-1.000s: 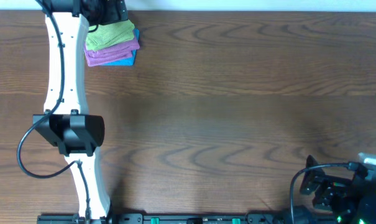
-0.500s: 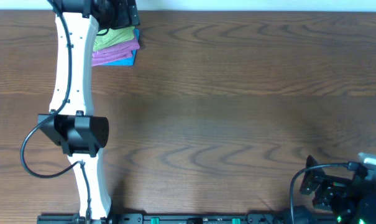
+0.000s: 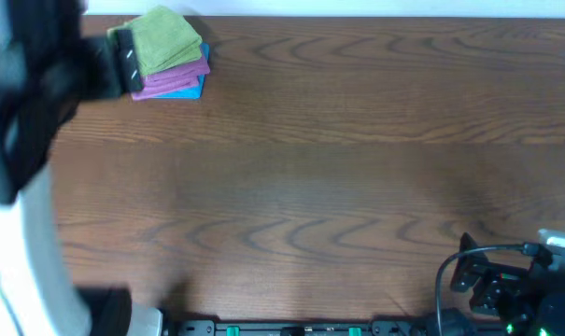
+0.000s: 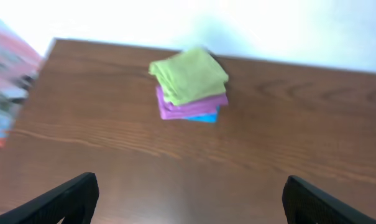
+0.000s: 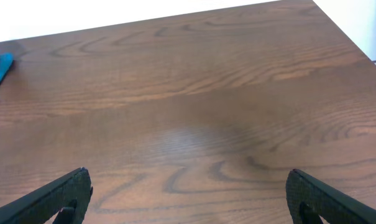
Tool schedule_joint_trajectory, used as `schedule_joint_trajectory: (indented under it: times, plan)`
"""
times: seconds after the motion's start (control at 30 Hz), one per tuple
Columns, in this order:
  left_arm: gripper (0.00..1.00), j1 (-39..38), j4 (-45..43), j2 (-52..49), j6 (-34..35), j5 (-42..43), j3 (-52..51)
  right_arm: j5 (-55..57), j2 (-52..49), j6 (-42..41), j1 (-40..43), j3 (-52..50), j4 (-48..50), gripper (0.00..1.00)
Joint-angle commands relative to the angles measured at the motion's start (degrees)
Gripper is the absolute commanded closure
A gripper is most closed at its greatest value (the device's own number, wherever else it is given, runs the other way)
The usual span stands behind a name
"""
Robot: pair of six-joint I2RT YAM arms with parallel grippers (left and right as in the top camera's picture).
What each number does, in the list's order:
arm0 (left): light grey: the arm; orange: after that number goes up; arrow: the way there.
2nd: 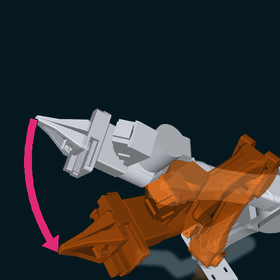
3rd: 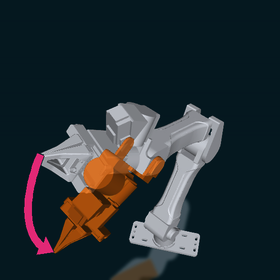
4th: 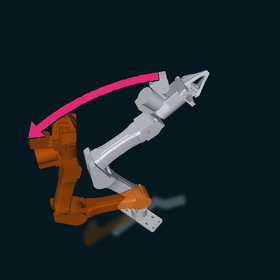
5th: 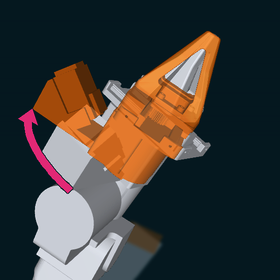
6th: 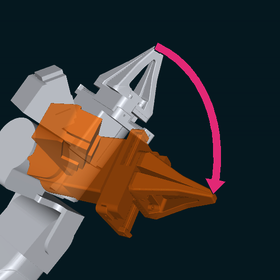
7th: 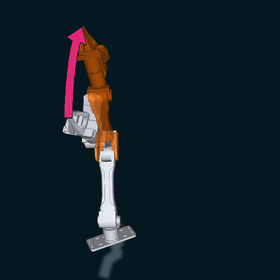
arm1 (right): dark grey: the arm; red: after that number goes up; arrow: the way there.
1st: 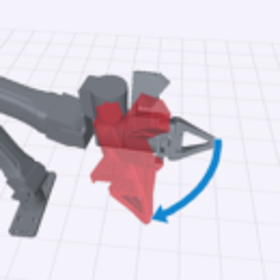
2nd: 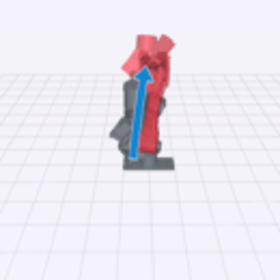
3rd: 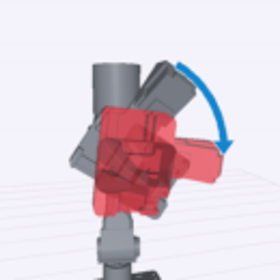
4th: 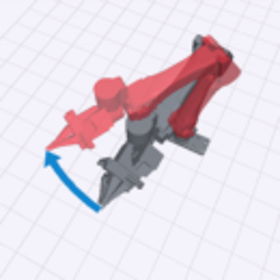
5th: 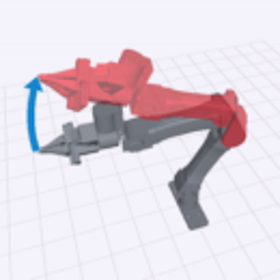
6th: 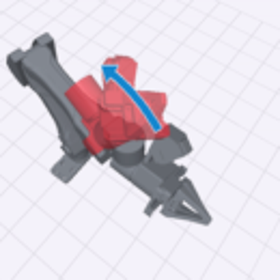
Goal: Fold the cloth
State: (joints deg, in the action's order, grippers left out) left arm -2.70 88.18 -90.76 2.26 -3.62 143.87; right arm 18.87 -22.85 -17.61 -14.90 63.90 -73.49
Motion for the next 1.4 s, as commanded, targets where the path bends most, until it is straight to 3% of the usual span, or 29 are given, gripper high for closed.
schedule_joint_trajectory:
  times: [0.0,0.23,0.43,0.6,0.83,1.07,1.37]
  plan:
    - [0.05,0.2,-1.9,6.6,-0.5,-3.4,-9.6,0.2,0.1,-1.0,0.0,-0.3,0.0,0.01]
    - [0.04,2.9,-21.9,34.2,-1.0,-2.6,-47.6,0.2,0.1,-1.0,0.0,-0.3,-0.1,0.01]
    - [0.04,4.5,-31.8,52.1,-5.7,2.7,-67.6,0.2,0.1,-1.0,0.0,-0.3,0.0,0.01]
    - [0.05,5.1,-39.5,64.4,-5.2,5.0,-82.5,0.2,0.1,-1.0,0.0,-0.3,0.0,0.01]
    - [0.05,6.5,-51.0,75.1,0.2,5.2,-98.7,0.2,0.1,-1.0,0.0,-0.3,0.0,0.01]
    - [0.05,8.2,-60.1,81.3,12.7,4.7,-111.8,0.2,0.1,-1.0,0.0,-0.3,0.0,0.01]
    - [0.05,9.9,-68.4,83.6,12.6,3.2,-122.6,0.2,0.1,-1.0,0.0,-0.3,0.0,0.01]
